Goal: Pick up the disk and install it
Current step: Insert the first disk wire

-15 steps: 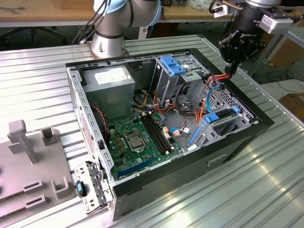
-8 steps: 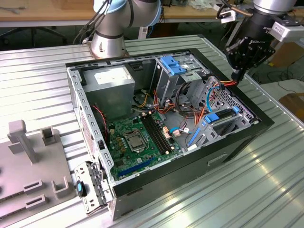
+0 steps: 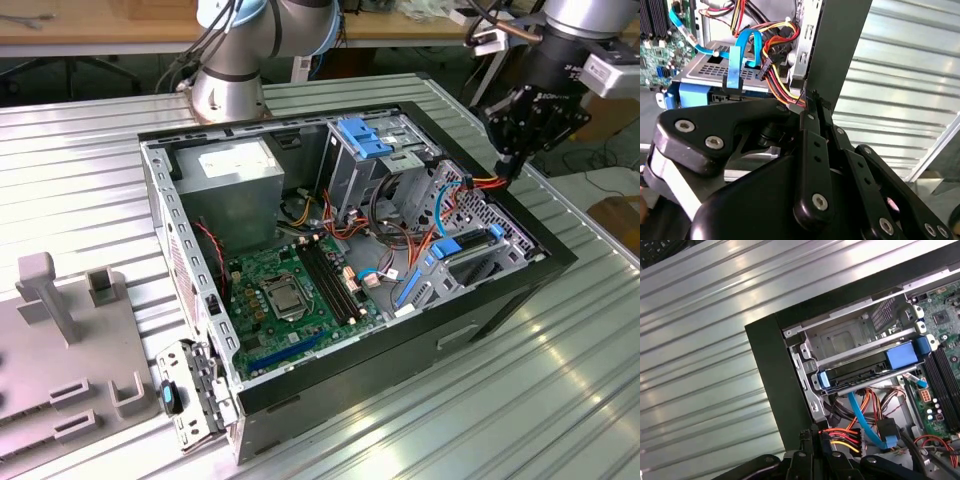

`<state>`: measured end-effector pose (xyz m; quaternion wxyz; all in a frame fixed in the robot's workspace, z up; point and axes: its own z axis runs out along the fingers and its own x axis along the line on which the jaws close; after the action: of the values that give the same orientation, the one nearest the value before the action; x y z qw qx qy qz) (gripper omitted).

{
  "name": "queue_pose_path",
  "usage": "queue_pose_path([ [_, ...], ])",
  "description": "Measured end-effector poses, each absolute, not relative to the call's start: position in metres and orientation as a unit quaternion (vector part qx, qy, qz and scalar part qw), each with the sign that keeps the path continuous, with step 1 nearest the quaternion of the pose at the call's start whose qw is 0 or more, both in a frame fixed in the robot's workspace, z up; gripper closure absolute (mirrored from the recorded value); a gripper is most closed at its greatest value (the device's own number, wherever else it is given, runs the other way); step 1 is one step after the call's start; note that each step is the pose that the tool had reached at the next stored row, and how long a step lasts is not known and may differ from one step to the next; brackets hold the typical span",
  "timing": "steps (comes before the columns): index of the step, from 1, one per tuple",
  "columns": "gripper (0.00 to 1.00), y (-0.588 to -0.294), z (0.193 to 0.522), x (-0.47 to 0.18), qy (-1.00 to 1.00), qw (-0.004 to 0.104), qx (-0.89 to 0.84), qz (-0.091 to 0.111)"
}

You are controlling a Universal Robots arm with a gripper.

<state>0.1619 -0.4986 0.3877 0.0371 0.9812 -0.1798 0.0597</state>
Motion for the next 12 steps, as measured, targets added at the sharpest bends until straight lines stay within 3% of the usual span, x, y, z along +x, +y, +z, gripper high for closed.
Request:
queue_pose_path([
  [12,0.83,-0.4986,0.3878,0.1619,-0.28,0.043,0.957,0.055],
])
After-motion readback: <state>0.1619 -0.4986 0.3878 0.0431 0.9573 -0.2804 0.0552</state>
